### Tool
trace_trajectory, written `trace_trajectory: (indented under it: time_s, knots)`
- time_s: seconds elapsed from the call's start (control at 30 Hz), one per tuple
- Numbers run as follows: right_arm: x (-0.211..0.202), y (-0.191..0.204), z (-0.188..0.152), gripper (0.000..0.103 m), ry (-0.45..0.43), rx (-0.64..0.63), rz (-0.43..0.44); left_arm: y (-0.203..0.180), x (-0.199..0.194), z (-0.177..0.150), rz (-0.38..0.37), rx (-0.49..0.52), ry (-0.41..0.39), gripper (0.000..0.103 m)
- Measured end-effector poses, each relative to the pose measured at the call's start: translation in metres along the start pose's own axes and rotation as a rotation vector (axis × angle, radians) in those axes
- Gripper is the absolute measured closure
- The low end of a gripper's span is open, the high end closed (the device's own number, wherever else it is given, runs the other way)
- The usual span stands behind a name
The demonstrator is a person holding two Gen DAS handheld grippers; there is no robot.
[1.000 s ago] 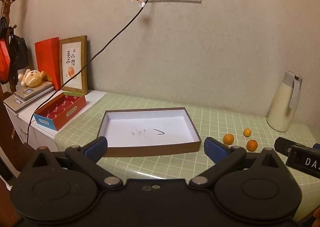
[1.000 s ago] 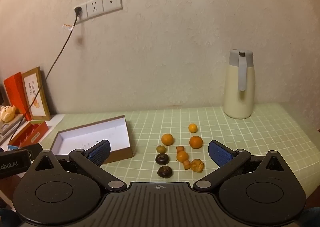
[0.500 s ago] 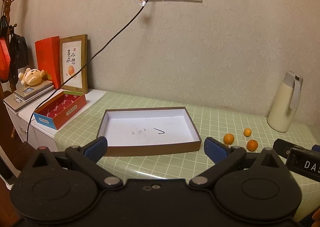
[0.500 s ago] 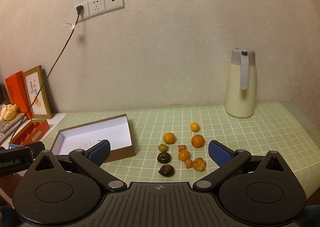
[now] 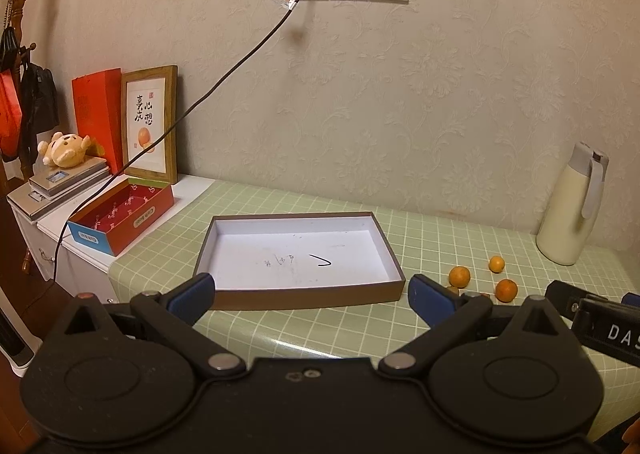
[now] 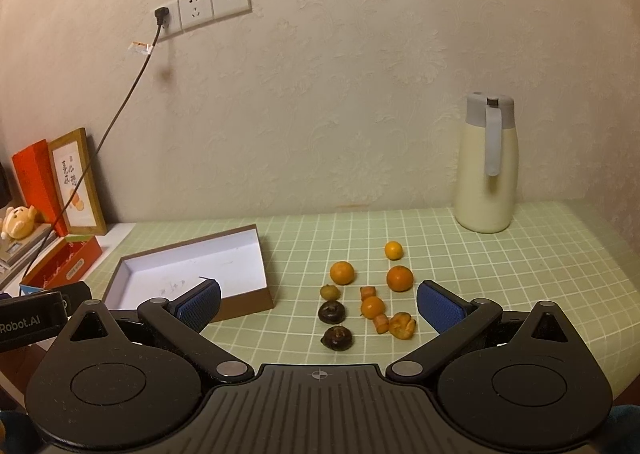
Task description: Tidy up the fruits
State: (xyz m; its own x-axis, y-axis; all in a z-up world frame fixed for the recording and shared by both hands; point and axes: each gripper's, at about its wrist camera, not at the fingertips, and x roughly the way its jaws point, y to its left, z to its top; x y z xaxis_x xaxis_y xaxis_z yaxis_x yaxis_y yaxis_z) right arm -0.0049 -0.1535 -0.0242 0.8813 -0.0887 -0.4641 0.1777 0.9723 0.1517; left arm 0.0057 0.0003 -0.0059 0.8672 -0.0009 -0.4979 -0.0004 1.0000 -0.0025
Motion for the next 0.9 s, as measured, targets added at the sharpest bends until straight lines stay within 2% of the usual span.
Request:
trace_trajectory:
  time_s: [0.9]
  knots:
    - [0.0004,0.0033,-0.0037,0.0,0.003,0.003,0.01,0.0013,0.002,-0.0018,-0.002,-0.005,0.005,0.006]
